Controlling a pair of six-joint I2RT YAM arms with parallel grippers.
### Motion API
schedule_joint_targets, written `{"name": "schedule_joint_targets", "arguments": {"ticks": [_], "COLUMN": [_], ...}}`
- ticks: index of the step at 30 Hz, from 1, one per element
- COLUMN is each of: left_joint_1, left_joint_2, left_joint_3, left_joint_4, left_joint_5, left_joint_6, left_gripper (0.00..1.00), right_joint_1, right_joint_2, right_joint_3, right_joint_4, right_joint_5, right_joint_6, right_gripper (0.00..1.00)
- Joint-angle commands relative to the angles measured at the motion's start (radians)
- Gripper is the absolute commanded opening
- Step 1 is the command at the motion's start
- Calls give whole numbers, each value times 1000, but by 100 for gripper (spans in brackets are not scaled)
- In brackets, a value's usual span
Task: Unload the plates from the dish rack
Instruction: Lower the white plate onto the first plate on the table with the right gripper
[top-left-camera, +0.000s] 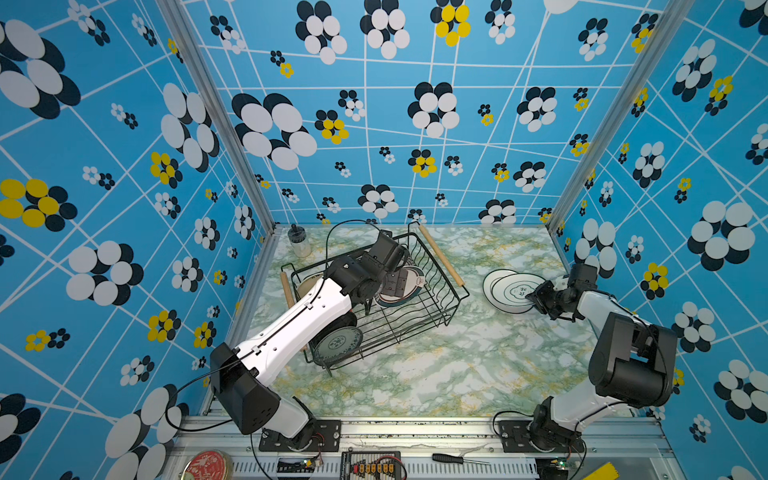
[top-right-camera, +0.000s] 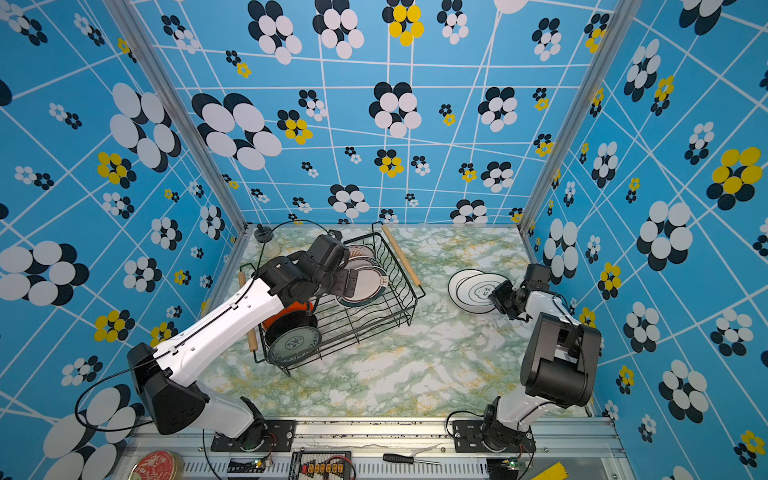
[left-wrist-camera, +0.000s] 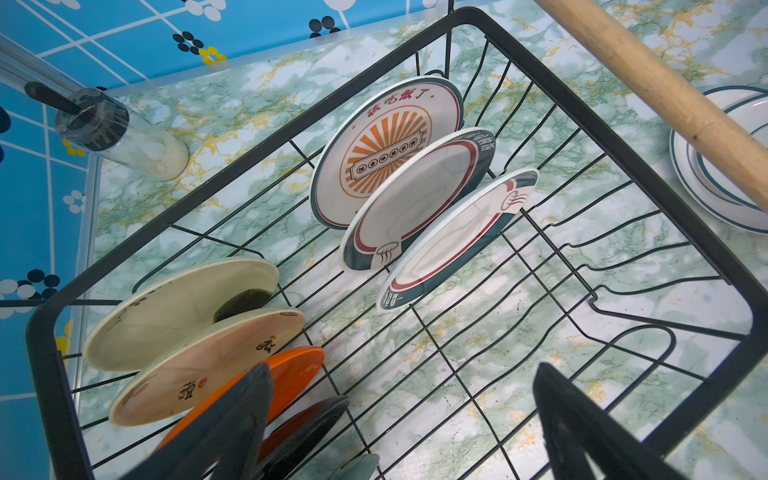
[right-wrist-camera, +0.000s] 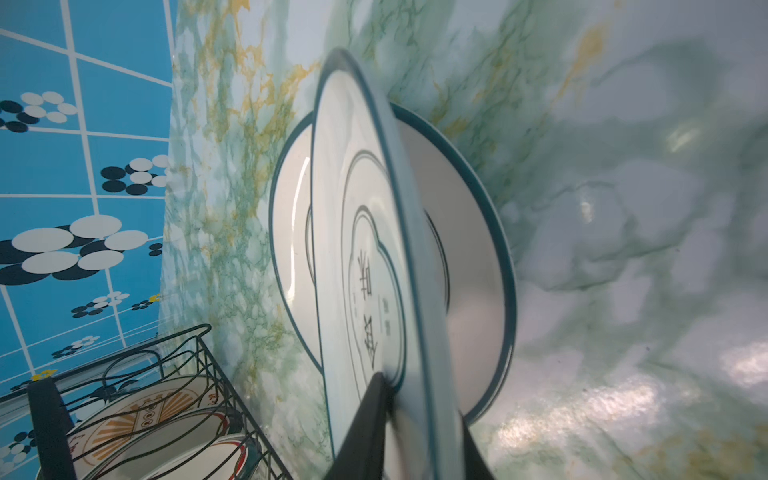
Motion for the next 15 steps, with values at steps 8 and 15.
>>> {"name": "schedule_joint_targets", "arguments": {"ticks": [8,15], "left_joint_1": [7,7], "left_joint_2": [-18,-24], "left_joint_3": [9,3], "left_joint_4": [-34,-30], "left_joint_5": [-11,-9], "left_joint_6": [-5,-3], "left_gripper": [99,99], "right_joint_1": [-4,-4], "right_joint_2": [10,19], "right_joint_3": [-16,-10], "right_joint_4": [-69,-92], "right_joint_5": [44,64], "right_joint_6": [-51,-66], "right_gripper": [36,43]}}
